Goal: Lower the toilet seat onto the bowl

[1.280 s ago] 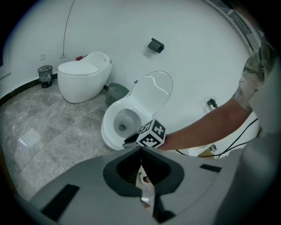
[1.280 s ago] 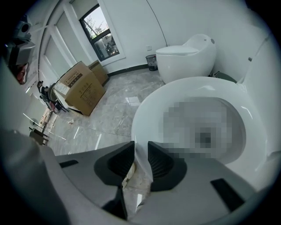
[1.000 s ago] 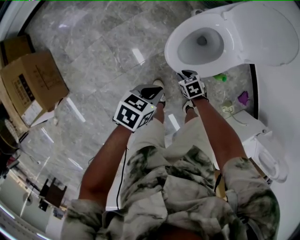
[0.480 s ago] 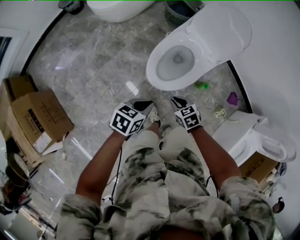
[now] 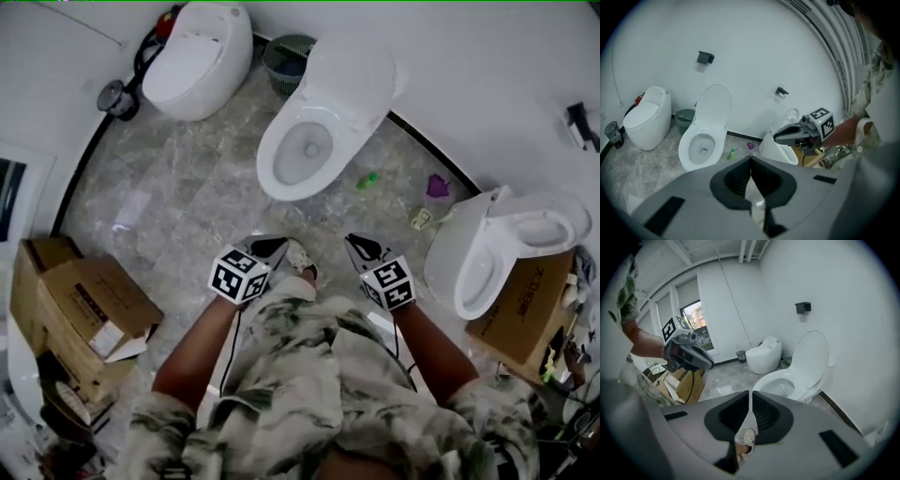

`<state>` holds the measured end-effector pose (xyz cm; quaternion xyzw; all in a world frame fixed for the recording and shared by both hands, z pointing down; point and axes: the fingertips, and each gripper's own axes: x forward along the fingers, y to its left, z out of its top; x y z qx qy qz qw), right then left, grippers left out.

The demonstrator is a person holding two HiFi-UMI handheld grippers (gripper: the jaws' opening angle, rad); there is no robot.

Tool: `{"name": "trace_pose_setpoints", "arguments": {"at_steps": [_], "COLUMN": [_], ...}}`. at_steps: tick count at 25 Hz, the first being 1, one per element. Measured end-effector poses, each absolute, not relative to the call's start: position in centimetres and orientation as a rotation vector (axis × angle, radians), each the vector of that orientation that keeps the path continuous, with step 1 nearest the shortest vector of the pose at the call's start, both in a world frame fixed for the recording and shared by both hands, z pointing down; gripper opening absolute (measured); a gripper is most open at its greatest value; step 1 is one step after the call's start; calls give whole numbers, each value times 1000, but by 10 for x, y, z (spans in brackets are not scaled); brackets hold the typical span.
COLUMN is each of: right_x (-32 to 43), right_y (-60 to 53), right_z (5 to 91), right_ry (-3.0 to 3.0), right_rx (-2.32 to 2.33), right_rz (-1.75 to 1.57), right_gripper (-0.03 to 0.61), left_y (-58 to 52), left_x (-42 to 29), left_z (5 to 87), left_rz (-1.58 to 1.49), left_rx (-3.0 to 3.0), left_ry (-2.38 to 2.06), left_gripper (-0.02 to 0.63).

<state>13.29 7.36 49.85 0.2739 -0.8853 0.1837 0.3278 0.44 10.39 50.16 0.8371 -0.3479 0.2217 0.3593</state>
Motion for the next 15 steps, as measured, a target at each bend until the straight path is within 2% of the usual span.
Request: {"name": "trace_pose_setpoints", "arguments": {"at_steps": [8, 15], "right_x": [176, 184], "right_y": [184, 244], "right_z": [431, 391], "right_ry": [-2401, -2421], "right_rx": [915, 978], "right_rz": [589, 544], "right_gripper": [23, 22], "left_y": [188, 240], "left_x": [43, 52], "left_z": [441, 409], "left_rz": [639, 660], "left_rx": [2275, 2330], "left_ry": [-822, -751], "left_gripper": [23, 23]}}
